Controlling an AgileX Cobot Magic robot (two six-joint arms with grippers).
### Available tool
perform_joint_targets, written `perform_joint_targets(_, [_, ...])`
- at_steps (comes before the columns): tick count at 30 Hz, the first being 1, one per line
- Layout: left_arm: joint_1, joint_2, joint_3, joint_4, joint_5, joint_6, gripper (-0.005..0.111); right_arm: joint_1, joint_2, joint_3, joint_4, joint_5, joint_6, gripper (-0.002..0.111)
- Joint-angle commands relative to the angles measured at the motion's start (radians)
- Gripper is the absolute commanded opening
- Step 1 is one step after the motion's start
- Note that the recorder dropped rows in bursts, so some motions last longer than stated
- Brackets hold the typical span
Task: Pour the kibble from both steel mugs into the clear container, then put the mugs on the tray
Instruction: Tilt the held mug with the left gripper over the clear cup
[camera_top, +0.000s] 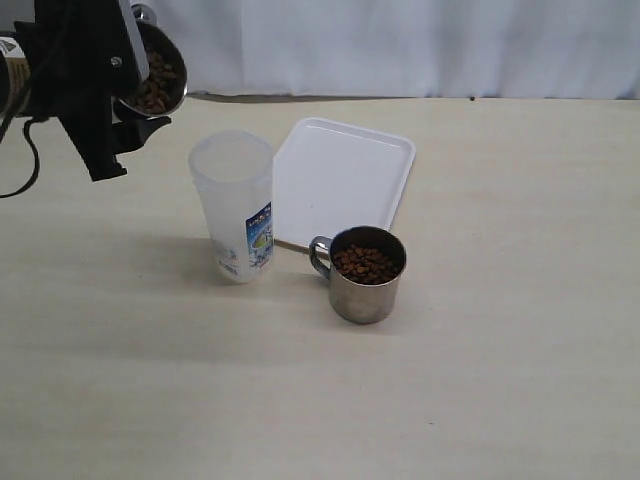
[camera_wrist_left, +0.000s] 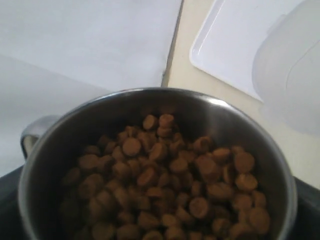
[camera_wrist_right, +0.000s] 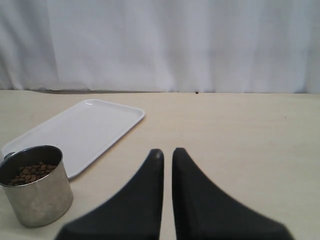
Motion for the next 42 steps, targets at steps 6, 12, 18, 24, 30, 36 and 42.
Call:
perform_joint_targets(6, [-0.066,-0.009,-0.004,-0.006,-0.005,0.021,0.000,0.003,-0.003,0.005,0.001,-0.008,-0.007,0.005])
perform_joint_targets(12, [-0.079,-0.009,-0.006,-0.006,0.024,0.025,0.000,0.003,-0.003,0.005,0.001,-0.008,-0.007,0.005])
perform_joint_targets(18, [-0.079,0.030,-0.013,-0.006,0.027,0.051,0.000,0.003,-0.003,0.005,0.001,-0.008,-0.007,0.005])
perform_joint_targets(24, [-0.079,0.065,-0.032,-0.006,0.037,0.051,0.000,0.003,-0.003,0.005,0.001,-0.008,-0.007,0.005])
perform_joint_targets(30, [-0.079,0.065,-0.041,-0.006,0.027,0.076,0.000,0.003,-0.003,0.005,0.001,-0.008,-0.007,0.005])
perform_joint_targets(36, [-0.079,0.065,-0.041,-0.006,0.048,0.124,0.000,0.003,-0.003,0.005,0.001,-0.008,-0.007,0.005])
perform_joint_targets(42, [-0.079,0.065,-0.041,-0.006,0.051,0.147,0.000,0.003,-0.003,0.005,0.001,-0.008,-0.007,0.005])
